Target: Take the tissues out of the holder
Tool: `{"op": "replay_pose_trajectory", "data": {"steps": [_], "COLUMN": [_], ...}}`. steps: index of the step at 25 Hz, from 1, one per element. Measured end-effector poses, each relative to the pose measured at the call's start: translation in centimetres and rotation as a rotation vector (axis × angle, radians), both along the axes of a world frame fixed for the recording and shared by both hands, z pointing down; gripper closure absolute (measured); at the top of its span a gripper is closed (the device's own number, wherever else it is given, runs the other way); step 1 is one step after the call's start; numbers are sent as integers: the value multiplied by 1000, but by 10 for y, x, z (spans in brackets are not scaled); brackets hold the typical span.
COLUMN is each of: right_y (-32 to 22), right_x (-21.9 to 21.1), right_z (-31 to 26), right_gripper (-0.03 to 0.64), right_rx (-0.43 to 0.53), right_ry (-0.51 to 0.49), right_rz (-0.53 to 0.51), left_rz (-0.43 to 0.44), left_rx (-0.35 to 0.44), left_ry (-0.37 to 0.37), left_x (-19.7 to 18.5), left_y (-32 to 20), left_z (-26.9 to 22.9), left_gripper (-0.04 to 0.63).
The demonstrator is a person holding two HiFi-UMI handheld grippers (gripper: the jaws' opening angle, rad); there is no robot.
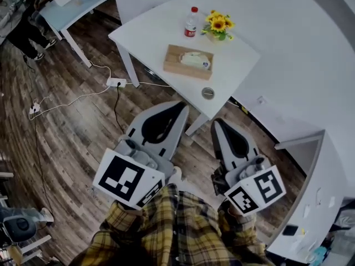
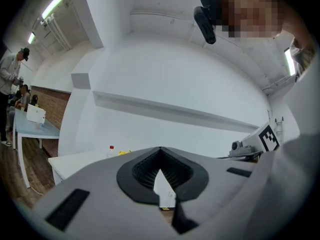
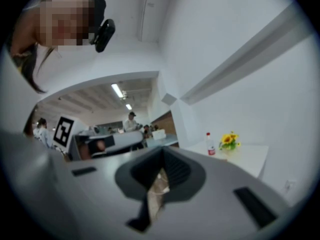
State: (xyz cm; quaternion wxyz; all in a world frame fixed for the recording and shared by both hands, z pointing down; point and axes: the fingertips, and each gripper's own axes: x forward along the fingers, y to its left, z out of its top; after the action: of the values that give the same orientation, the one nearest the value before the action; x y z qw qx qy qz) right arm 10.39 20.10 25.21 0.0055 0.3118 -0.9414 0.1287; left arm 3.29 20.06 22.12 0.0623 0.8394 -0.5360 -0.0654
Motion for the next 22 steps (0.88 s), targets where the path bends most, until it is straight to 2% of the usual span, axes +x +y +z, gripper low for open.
{"op": "replay_pose_trajectory", "data": {"steps": [7,14,22], "right_y": [-42,-87,-169], "right_x": [-2,-17,-52], "right_z": [1,6,0], "right_gripper": [606,606,606], "right_rx": [7,10,19], "right_ry": [9,6,-30], "right_rz": [-48,-48,20], "left_rz": [-28,-42,20], "left_rx": [5,2,38], "left_ry": [-11,-25,-47], "left_x": [5,-14,-50], "left_y": [-41,-89,-171], "left_z": [-1,0,-12], "left_gripper": [580,580,580]}}
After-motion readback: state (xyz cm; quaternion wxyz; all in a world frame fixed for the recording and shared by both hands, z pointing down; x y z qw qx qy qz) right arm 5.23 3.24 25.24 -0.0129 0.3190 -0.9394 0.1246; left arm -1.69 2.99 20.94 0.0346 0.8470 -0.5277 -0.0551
